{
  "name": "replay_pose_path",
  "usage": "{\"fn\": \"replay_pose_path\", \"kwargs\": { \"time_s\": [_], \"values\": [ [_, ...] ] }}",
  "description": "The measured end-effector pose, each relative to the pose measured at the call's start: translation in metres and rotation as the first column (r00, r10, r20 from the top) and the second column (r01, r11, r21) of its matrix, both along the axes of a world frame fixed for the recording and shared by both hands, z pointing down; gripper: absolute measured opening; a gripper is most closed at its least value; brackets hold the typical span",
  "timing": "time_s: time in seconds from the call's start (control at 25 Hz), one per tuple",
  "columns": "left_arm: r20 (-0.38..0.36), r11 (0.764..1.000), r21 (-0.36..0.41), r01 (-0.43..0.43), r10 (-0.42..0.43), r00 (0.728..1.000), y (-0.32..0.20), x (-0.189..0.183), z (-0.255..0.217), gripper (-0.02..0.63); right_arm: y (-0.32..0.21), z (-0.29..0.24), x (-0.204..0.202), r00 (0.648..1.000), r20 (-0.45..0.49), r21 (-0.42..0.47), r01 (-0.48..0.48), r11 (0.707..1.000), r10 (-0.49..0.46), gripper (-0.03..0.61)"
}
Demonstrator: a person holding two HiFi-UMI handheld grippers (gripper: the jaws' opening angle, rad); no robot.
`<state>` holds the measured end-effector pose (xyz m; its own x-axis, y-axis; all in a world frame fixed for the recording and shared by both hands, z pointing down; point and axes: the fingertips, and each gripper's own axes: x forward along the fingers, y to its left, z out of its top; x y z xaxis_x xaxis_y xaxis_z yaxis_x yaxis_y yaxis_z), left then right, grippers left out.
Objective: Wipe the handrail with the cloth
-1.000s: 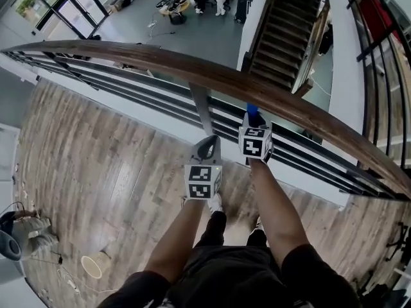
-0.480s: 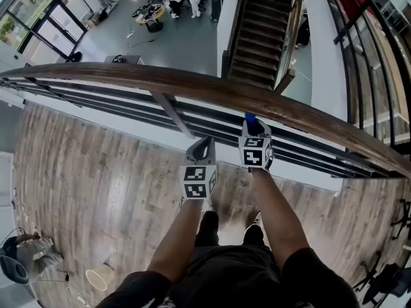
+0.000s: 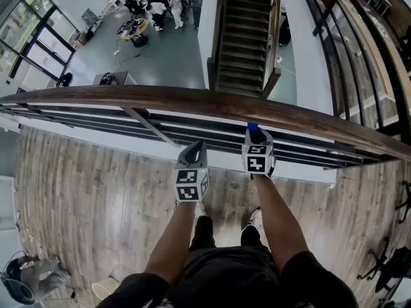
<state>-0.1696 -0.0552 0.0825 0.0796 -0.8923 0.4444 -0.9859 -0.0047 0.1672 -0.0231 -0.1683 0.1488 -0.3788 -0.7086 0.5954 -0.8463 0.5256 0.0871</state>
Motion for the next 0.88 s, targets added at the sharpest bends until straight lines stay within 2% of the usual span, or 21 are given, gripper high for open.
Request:
{"fn": "replay_pose_path", "kwargs": {
  "time_s": [0.28,0.48,0.76,0.88],
  "values": [
    [0.025,0.995,0.012,-0.100,0.099,0.995,-0.015,0.077,-0.004,0.005,-0.017,0.000,0.088,0.998,0.023,-0.047,-0.054,0.997,0.055,0.106],
    [0.038,0.985,-0.009,-0.173,0.173,0.984,-0.028,0.124,-0.003,0.005,-0.030,0.004,0.164,0.991,0.055,-0.035,-0.119,0.992,0.121,0.106],
    [0.067,0.965,-0.024,-0.262,0.263,0.963,-0.069,0.203,0.002,0.005,-0.048,0.010,0.257,0.985,0.026,-0.041,-0.168,0.985,0.169,0.106],
    [0.067,0.953,-0.024,-0.301,0.302,0.951,-0.079,0.236,0.000,0.005,-0.049,0.006,0.285,0.982,0.016,-0.038,-0.190,0.981,0.190,0.106]
  ]
}}
